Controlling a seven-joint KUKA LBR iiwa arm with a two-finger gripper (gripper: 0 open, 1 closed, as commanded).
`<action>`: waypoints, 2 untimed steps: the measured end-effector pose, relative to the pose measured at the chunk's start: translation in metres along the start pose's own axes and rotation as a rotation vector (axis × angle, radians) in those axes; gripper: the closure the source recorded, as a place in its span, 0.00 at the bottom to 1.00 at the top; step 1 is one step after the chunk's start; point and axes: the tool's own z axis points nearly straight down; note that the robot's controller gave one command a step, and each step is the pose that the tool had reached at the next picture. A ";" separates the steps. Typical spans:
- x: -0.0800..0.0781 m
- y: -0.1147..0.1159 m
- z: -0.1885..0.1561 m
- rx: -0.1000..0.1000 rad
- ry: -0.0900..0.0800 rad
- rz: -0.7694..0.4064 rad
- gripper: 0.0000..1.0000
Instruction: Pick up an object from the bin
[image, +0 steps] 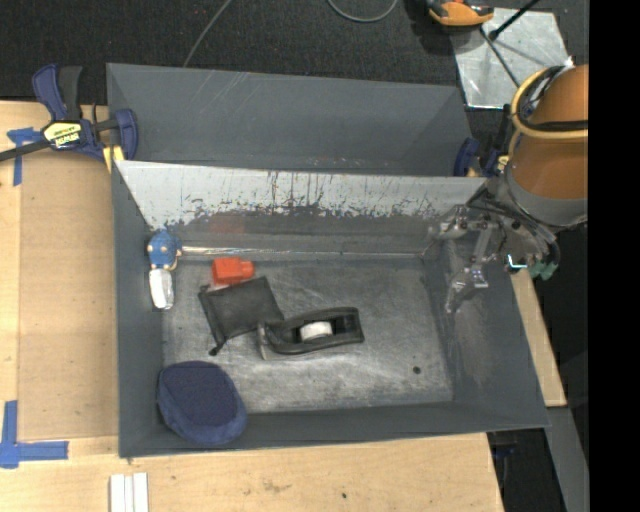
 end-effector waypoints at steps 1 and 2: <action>0.013 0.084 0.060 -0.004 -0.001 -0.045 0.00; 0.031 0.171 0.143 0.000 0.005 -0.207 0.00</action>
Offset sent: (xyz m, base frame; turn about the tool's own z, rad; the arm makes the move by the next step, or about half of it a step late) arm -0.0122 0.0785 -0.0568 -0.0373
